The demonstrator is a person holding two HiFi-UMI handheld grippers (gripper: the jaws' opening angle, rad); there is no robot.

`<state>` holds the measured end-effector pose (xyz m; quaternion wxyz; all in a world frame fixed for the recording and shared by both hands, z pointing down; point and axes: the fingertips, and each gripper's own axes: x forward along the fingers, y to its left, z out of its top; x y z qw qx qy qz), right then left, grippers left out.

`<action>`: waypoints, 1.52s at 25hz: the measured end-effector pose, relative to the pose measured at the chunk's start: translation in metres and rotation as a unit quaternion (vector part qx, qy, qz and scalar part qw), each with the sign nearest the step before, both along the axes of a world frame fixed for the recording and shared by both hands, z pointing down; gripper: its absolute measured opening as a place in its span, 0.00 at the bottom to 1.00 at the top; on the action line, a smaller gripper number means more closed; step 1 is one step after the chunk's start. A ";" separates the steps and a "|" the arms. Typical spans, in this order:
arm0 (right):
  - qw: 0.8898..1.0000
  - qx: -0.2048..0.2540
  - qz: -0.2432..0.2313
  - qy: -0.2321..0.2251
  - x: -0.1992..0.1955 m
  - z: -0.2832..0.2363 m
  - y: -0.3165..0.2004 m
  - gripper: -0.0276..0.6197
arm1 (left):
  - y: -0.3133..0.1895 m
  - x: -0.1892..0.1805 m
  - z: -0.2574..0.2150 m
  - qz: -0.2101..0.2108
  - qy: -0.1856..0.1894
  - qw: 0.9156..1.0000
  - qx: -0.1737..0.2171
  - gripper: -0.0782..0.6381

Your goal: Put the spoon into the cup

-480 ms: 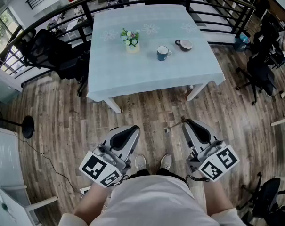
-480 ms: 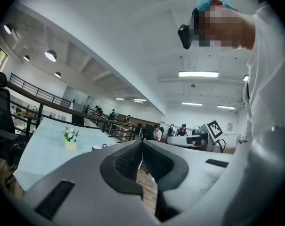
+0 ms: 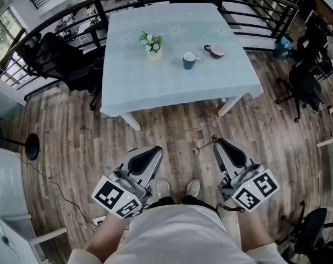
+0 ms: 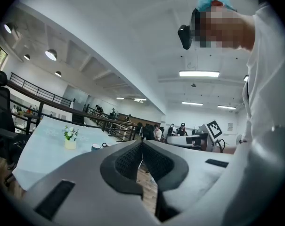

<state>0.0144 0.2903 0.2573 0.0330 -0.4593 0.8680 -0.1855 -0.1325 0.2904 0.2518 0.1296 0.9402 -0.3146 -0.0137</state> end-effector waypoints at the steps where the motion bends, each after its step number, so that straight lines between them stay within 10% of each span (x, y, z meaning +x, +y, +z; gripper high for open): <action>1: 1.000 0.000 0.001 0.000 0.002 0.000 0.000 0.12 | 0.000 0.002 0.000 0.001 0.000 1.000 0.000 0.14; 38: 0.999 0.012 -0.034 -0.015 0.134 0.026 -0.054 0.12 | -0.045 0.115 0.021 -0.050 -0.020 0.998 0.010 0.14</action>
